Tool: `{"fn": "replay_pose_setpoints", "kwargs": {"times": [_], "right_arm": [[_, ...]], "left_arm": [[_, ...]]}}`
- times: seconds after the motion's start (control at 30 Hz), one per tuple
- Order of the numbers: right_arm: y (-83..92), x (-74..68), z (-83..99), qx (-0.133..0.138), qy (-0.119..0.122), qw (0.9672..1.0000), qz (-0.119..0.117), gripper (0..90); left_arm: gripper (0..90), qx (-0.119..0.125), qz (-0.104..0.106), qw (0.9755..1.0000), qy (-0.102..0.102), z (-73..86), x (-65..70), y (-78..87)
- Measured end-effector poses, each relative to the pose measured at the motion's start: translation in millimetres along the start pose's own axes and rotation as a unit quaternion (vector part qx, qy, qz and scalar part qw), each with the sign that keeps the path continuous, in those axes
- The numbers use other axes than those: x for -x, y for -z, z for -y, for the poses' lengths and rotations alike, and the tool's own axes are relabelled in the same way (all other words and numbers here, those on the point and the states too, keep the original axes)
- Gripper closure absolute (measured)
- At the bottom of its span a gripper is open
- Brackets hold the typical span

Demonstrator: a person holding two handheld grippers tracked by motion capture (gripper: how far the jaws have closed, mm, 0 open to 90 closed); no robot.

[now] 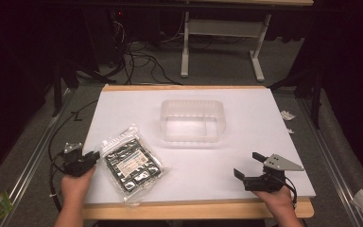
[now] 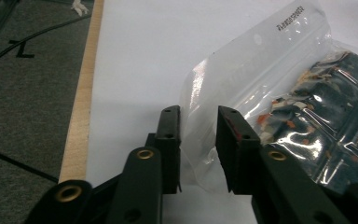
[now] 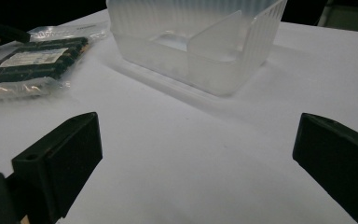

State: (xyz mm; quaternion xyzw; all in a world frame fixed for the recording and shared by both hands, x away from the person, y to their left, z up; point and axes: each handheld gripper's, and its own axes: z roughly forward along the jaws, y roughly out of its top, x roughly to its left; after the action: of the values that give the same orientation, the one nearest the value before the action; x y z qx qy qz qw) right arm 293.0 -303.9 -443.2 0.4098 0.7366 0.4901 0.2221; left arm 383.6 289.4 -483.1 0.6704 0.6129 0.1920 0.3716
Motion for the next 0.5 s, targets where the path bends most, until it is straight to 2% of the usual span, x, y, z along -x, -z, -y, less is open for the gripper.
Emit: {"fn": "replay_pose_setpoints", "kwargs": {"times": [0.17, 0.2, 0.4, 0.5], "right_arm": [[0.7, 0.0, -0.1, 0.0, -0.003, 1.0, 0.001, 1.5], [0.6, 0.0, -0.1, 0.001, -0.003, 1.0, 0.001, 1.6], [0.4, 0.0, 0.1, 0.003, -0.005, 1.0, 0.001, 2.1], [0.4, 0.1, 0.2, 0.005, -0.006, 1.0, 0.001, 2.3]], "left_arm": [[84.8, 0.002, 0.017, 0.9997, -0.016, 1.2, 2.8, 1.1], [87.0, 0.001, 0.018, 0.9996, -0.024, 1.3, 3.4, 1.4], [89.5, 0.012, 0.02, 0.9989, -0.041, 2.8, 6.3, 4.0], [89.6, 0.023, 0.028, 0.9987, -0.035, 3.7, 5.9, 7.8]]}}
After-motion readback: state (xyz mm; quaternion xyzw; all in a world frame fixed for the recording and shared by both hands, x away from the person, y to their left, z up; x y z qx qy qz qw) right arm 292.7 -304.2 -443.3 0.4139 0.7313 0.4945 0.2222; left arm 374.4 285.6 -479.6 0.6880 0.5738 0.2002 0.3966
